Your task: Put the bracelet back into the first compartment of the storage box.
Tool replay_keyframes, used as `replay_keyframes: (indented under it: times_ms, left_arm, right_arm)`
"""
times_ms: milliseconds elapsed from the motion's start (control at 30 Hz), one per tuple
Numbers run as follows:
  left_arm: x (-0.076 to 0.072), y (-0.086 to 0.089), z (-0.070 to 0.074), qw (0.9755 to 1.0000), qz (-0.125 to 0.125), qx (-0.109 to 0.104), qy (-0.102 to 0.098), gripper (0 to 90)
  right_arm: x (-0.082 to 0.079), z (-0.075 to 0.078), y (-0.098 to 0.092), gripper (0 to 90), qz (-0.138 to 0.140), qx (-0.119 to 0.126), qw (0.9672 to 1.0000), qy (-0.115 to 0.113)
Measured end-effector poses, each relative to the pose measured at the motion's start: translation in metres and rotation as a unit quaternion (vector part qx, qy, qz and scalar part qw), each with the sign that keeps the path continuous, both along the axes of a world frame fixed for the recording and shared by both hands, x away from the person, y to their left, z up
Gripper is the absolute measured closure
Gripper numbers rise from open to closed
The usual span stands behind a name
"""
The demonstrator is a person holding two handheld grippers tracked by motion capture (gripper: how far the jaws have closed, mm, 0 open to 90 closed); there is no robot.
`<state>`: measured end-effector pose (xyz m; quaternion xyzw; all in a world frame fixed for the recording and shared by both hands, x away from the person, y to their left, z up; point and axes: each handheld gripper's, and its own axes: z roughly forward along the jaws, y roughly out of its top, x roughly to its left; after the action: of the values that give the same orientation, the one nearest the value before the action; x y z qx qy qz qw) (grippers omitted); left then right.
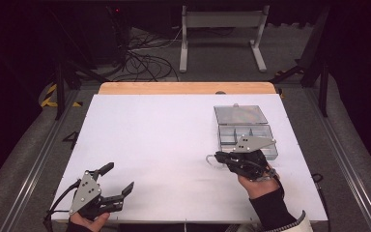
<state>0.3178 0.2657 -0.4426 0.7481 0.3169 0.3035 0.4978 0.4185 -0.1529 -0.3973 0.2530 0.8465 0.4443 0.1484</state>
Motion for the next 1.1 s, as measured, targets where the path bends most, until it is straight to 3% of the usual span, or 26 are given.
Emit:
replay_keyframes:
  times_ms: [633, 1100]
  left_arm:
    - [0.001, 0.0, 0.0, 1.0, 0.0, 0.003, -0.002, 16.2]
    - [0.001, 0.0, 0.0, 1.0, 0.0, 0.004, 0.0, 16.2]
  right_arm:
    - [0.011, 0.026, -0.002, 85.9, -0.016, -0.027, 0.9995, -0.003]
    - [0.035, 0.04, -0.004, 85.9, -0.04, -0.028, 0.9988, 0.007]
